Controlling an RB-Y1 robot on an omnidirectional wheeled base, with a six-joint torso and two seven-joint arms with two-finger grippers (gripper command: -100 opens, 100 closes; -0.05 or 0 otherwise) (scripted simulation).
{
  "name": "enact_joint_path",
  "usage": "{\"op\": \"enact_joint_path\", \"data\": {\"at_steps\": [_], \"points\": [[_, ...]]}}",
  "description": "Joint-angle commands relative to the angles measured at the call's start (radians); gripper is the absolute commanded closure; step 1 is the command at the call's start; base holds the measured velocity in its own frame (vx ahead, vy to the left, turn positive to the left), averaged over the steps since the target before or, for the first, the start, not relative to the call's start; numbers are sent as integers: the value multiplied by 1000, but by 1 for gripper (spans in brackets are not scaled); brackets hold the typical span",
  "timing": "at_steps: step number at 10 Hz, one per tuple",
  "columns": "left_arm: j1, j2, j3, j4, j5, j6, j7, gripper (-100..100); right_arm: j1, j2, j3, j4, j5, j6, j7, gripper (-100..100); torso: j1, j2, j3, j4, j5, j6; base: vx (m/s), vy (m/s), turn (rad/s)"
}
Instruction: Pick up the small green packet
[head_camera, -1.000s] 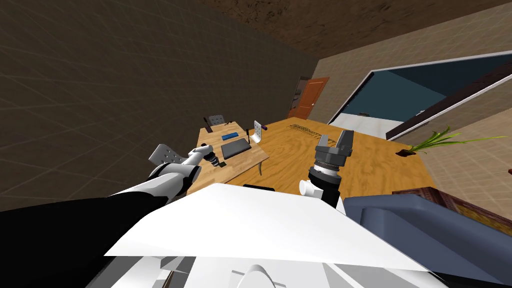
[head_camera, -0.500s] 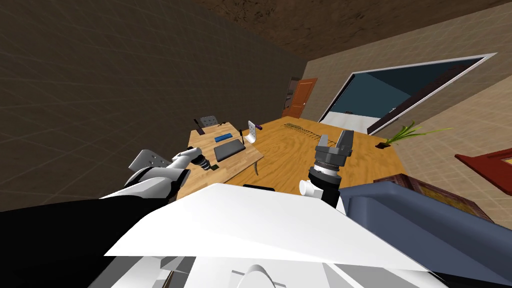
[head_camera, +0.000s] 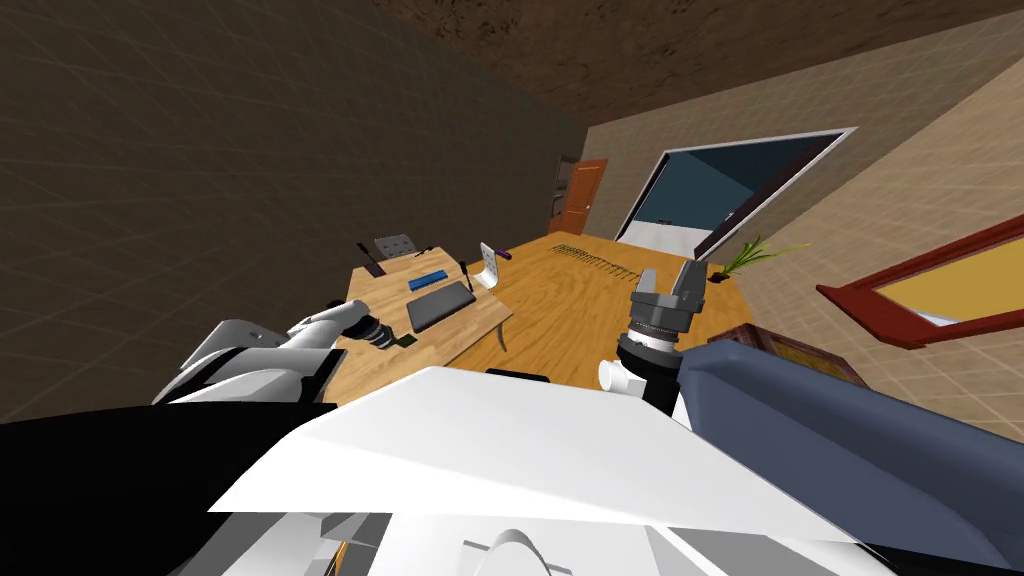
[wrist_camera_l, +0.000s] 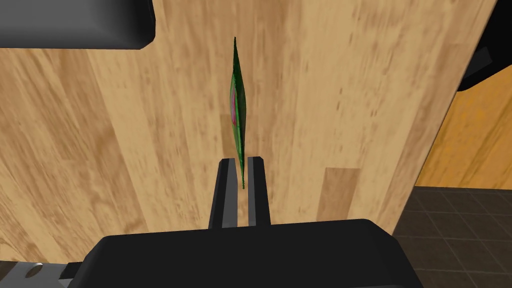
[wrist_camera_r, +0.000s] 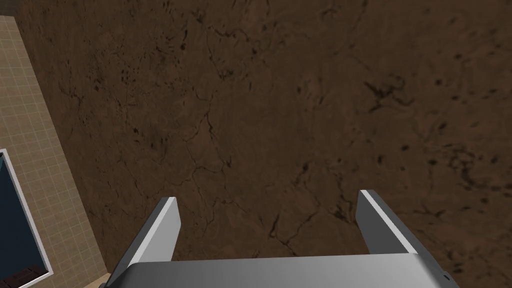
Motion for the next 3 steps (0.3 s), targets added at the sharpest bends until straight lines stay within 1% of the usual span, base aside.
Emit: {"op": "enact_joint_path", "data": {"at_steps": [1, 2, 3], "points": [[21, 44, 7, 30, 42, -15, -30, 100, 0, 0, 0, 0, 0, 0, 0, 0, 0, 0, 0, 0, 0, 0, 41, -82, -144], [13, 29, 7, 20, 28, -6, -20, 100, 0, 0, 0, 0, 0, 0, 0, 0, 1, 0, 0, 0, 0, -2, 18, -24, 1], [13, 32, 8, 24, 31, -9, -26, 0, 0, 0, 0, 0, 0, 0, 0, 0, 4, 1, 0, -1, 2, -2, 3, -6, 1]]}}
